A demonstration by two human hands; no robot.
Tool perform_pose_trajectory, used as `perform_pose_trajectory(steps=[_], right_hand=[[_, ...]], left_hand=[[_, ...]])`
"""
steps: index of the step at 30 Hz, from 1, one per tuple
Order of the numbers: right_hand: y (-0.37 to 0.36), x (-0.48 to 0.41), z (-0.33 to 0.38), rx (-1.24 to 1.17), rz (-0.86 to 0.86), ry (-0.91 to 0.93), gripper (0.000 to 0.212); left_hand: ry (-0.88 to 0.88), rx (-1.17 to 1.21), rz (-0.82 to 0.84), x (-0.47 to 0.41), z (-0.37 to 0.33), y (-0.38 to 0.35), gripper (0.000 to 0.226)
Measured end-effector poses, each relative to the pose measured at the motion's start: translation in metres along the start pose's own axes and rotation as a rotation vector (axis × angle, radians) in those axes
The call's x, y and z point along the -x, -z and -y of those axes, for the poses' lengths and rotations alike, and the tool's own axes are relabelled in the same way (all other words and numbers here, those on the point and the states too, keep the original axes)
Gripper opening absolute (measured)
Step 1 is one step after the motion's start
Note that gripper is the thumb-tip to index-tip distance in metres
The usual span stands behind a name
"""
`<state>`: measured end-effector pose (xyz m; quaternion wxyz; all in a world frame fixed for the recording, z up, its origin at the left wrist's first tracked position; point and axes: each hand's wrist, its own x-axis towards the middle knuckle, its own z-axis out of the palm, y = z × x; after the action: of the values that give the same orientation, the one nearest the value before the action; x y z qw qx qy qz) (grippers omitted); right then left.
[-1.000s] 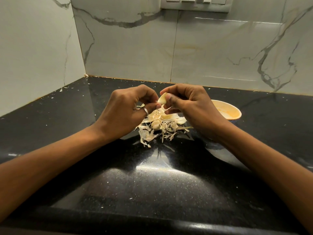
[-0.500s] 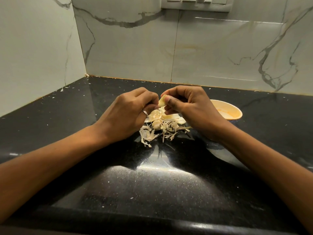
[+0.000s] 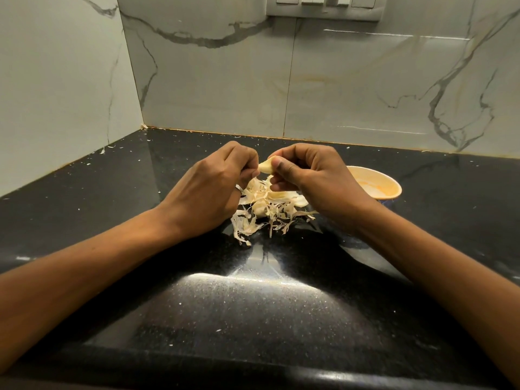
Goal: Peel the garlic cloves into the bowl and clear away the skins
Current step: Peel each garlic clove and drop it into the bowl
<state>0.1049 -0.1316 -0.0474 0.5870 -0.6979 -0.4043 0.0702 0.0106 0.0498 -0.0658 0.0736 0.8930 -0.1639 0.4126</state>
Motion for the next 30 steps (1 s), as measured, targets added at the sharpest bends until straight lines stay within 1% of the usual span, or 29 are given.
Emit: perform_pose_trajectory(steps=[3,6,11,14,16,19,22,30], right_hand=[[0.0014,0.0,0.0018,-0.071,-0.018,-0.024,0.018],[0.0025,0.0001,0.0033,-0.087,-0.029,-0.03,0.019],[0.0016,0.0017,0.0049,-0.047,-0.035,0.0,0.019],[0.0019,0.0022,0.0052,-0.001,-0.04,0.031,0.019],[0.0018,0.0022,0.0049,0.019,-0.041,0.047,0.019],[0.0014,0.0025,0.0043,0.041,-0.043,0.065,0.02],[0.0011,0.0027,0.0038,0.063,-0.041,0.073,0.018],[0.0011,0.002,0.0014,0.067,-0.03,0.087,0.016]], left_hand=[[0.014,0.007,-0.006,0.0001,-0.0001,0.0,0.001],[0.047,0.014,-0.023,-0.0002,0.0001,0.0005,0.003],[0.125,0.064,-0.084,-0.0012,0.0003,0.0005,0.005],[0.151,0.08,-0.102,-0.0004,-0.0002,0.0013,0.011],[0.132,0.08,-0.111,-0.0001,-0.0016,0.0025,0.014],[0.071,0.068,-0.129,-0.0003,-0.0028,0.0047,0.013],[0.027,0.02,-0.14,0.0003,-0.0018,0.0052,0.014],[-0.013,-0.07,-0.085,0.0012,-0.003,0.0068,0.018]])
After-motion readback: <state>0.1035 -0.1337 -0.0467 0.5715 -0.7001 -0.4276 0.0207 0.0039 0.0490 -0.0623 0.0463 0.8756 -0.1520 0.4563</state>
